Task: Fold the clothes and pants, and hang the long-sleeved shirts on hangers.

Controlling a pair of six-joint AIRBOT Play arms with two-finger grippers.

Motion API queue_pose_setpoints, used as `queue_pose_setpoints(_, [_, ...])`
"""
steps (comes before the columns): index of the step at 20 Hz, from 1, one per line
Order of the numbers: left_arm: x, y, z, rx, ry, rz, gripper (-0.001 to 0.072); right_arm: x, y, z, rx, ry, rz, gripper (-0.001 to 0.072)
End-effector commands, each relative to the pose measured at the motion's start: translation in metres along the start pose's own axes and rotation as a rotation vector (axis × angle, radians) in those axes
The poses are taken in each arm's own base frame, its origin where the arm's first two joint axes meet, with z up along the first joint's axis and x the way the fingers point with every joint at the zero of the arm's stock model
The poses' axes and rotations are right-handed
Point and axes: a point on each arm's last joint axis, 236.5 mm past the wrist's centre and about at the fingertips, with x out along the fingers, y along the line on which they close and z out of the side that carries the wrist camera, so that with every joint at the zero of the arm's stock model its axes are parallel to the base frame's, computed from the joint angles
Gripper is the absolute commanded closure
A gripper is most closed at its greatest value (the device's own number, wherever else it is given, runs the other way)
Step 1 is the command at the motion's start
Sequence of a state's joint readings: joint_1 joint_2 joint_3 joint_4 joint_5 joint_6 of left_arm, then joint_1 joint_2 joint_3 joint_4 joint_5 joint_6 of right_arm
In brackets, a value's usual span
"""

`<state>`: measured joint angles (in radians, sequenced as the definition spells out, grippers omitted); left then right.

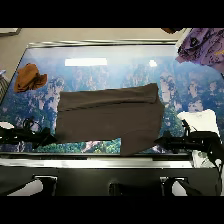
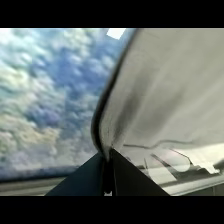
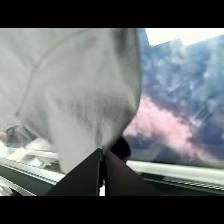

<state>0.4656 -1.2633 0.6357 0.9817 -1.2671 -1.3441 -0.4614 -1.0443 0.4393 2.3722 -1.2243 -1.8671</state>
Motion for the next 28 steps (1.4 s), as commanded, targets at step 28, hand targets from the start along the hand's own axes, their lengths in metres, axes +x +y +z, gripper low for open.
queue_pose_setpoints(28, [-0.054,-0.067,0.109,0.153,-0.440,0.134,0.0693,-0.042,0.074,0.119,-0.171,-0.187,-0.033,0.0685])
